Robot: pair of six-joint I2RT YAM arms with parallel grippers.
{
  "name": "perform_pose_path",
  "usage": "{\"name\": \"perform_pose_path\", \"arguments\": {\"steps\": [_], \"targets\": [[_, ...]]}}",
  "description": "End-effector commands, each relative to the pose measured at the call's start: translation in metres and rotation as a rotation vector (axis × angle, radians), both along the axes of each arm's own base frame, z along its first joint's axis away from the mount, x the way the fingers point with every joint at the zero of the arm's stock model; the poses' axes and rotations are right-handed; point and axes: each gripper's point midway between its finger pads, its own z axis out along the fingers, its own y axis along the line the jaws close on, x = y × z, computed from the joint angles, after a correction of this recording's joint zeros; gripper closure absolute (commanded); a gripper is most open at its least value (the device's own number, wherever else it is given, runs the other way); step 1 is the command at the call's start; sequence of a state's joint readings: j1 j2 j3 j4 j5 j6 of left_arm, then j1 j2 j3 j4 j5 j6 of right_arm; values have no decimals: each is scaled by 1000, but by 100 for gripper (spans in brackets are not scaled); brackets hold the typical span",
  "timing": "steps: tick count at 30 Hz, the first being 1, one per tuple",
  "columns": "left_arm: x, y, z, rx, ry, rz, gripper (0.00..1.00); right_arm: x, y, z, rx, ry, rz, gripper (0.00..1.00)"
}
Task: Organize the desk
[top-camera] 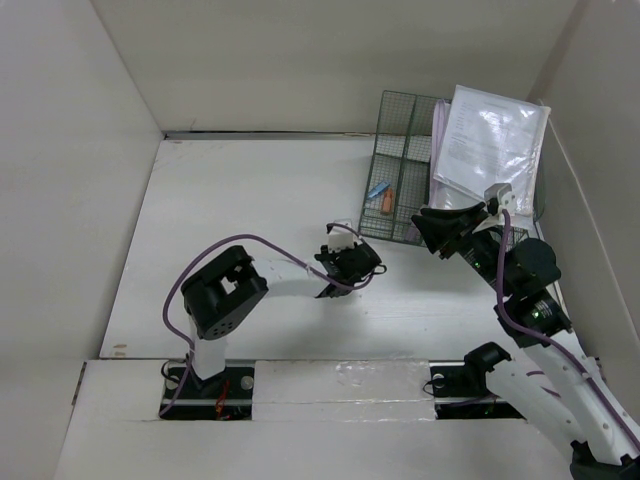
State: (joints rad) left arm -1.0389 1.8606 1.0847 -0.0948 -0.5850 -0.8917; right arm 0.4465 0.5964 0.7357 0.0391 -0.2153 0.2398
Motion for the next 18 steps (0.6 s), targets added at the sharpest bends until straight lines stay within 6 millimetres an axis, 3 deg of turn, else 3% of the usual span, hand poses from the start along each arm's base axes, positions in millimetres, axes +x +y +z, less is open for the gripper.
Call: {"name": "perform_pose_path", "arguments": {"steps": [1,9,18], "targets": [[-13,27,-5,83,34,6,63,-3,4,15,29,-60,21,64],[-1,27,17,117,-25,8,62,-2,4,15,30,-59,18,63],[22,22,44,9,-56,12,61,0,5,12,25,-49,21,64]]}}
